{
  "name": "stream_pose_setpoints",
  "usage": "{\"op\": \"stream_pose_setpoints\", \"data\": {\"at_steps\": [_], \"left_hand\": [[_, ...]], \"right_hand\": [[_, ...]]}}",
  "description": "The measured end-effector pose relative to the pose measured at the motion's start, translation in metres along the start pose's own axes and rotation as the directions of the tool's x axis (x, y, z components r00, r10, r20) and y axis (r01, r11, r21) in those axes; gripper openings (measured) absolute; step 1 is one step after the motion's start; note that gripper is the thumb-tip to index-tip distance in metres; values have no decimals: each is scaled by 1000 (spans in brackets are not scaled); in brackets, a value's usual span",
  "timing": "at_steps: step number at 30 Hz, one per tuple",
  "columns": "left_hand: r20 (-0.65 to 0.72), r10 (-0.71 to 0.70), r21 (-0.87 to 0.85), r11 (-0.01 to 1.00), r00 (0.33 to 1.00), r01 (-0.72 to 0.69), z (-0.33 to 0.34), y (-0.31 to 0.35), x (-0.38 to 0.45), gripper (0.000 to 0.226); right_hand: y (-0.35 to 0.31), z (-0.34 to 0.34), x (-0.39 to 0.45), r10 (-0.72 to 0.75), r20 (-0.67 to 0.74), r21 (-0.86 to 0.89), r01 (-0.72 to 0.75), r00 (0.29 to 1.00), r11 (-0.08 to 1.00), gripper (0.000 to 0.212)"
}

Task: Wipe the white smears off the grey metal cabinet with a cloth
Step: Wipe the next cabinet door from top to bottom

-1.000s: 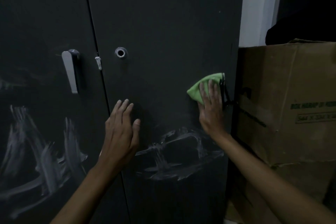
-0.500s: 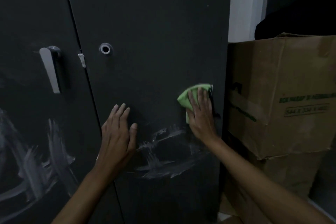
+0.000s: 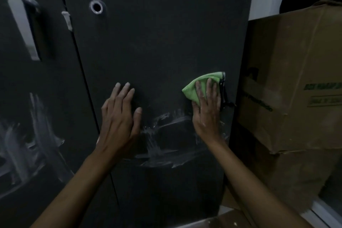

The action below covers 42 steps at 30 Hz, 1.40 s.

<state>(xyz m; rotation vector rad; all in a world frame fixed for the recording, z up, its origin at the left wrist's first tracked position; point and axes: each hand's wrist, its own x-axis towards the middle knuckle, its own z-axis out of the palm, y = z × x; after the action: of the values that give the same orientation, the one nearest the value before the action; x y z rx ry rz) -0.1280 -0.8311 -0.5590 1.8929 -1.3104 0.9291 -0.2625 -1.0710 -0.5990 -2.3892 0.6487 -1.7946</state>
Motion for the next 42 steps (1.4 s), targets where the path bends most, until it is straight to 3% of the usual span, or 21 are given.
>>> {"op": "stream_pose_setpoints", "data": {"at_steps": [6, 9, 12, 18, 24, 27, 31, 34, 37, 40, 42], "left_hand": [[-132, 49, 18, 999, 990, -47, 26, -4, 4, 52], [-234, 5, -13, 1000, 972, -9, 38, 0, -10, 51], [-279, -59, -46, 998, 959, 48, 48, 2, -32, 53], [-213, -155, -70, 987, 965, 143, 60, 7, -40, 58], [-254, -122, -31, 993, 959, 118, 51, -4, -32, 57], [-279, -63, 1, 998, 958, 66, 38, -19, -37, 54], [-285, -127, -22, 992, 950, 126, 26, -36, -39, 51], [-335, -131, -58, 991, 933, 119, 25, -45, -42, 50], [-390, -182, -110, 983, 903, 150, 28, -53, -54, 49], [-386, -207, -120, 978, 899, 173, 30, -59, -56, 49], [-375, -187, -109, 982, 908, 157, 30, -59, -52, 50]], "right_hand": [[-9, 20, 5, 63, -167, 59, -53, 984, 997, 61], [-11, 30, -4, 99, -228, 106, -76, 969, 991, 58], [-14, 40, -27, 133, -209, 140, -105, 969, 985, 58], [0, 30, -41, 21, -145, 61, -12, 989, 998, 59], [-5, 38, -43, 116, -202, 44, -110, 973, 993, 59], [-12, 38, -43, 179, -203, 124, -156, 963, 980, 58], [-48, 50, -45, 252, -181, 235, -208, 951, 950, 59], [-88, 70, -57, 172, -153, 208, -138, 973, 968, 63], [-124, 95, -84, -36, -52, 178, 44, 998, 983, 69], [-133, 109, -103, -198, 82, 164, 183, 977, 969, 85], [-118, 105, -100, -275, 99, 119, 263, 956, 958, 87]]}}
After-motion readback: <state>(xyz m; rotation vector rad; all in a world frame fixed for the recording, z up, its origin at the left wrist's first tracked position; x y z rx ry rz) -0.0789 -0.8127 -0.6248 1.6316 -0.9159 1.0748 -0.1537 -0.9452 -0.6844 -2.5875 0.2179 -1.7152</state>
